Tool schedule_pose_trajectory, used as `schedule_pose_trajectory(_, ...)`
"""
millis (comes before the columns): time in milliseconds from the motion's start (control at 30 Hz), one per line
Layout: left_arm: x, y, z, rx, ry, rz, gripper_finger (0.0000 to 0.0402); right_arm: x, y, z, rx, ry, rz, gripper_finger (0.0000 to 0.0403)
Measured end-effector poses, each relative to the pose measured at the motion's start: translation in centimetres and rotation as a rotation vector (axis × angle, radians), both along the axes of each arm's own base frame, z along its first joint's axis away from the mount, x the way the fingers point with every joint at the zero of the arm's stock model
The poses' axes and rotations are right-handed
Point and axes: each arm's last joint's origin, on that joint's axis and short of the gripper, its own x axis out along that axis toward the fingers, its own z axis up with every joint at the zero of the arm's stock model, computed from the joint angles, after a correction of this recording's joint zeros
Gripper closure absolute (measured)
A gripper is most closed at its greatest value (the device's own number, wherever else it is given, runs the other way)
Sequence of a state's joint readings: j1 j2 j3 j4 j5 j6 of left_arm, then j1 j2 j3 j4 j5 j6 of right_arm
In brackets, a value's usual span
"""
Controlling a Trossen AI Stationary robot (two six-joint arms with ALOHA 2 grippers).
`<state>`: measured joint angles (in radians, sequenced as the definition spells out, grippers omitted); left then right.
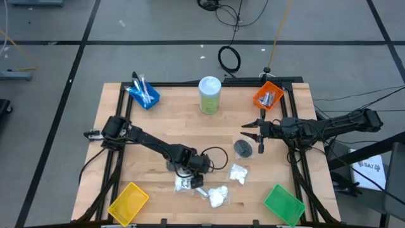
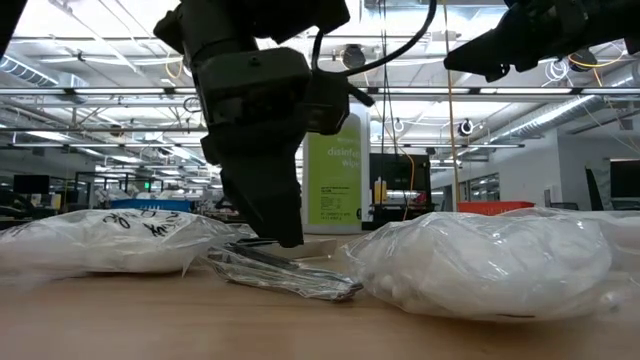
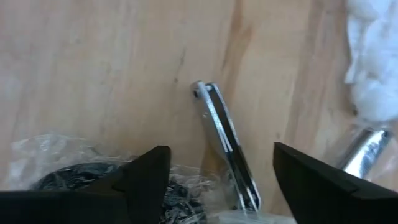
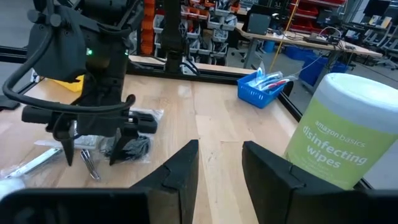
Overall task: Pick & Place Travel size toiletries
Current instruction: Put the nail cutter into the orange bin
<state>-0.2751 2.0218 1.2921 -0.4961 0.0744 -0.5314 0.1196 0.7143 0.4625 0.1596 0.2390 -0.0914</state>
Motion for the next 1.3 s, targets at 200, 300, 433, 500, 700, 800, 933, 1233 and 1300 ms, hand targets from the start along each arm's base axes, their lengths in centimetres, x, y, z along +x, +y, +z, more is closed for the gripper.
schedule_pose_trajectory(200,-0.1,0.1,-0.1,0.006,0.014,0.056,0.0214,0.0,0.0,0.0,-0.001,0.0,0.001,0.0287)
schedule_pose_trajectory(300,-0.1,0.2,-0.2,0.015,0.016,0.077,0.0255,0.0,0.0,0.0,-0.001,0.0,0.001,0.0287)
schedule_pose_trajectory(433,-0.1,0.3,-0.2,0.037,0.013,0.104,0.0301,0.0,0.0,0.0,-0.002,0.0,0.001,0.0287)
schedule_pose_trajectory(500,-0.1,0.3,-0.3,0.047,0.012,0.116,0.0322,0.0,0.0,0.0,-0.002,0.0,0.001,0.0287)
schedule_pose_trajectory(700,0.2,0.3,0.0,0.041,-0.036,0.102,0.039,0.0,0.0,0.0,-0.002,0.0,0.0,0.0287)
schedule_pose_trajectory(800,0.5,0.2,0.7,0.039,-0.098,0.064,0.0387,0.0,0.0,0.0,-0.002,0.0,0.0,0.0287)
schedule_pose_trajectory(933,0.6,0.1,3.8,0.046,-0.245,-0.005,0.0395,0.0,0.0,0.0,0.0,0.0,0.0,0.0287)
schedule_pose_trajectory(1233,-0.5,1.9,12.3,0.346,-0.612,-0.084,0.0396,0.0,0.0,0.0,0.0,0.001,0.0,0.0287)
schedule_pose_trajectory(1300,-0.7,2.8,13.6,0.388,-0.694,-0.087,0.0397,0.0,0.0,0.0,0.0,0.002,0.0,0.0287)
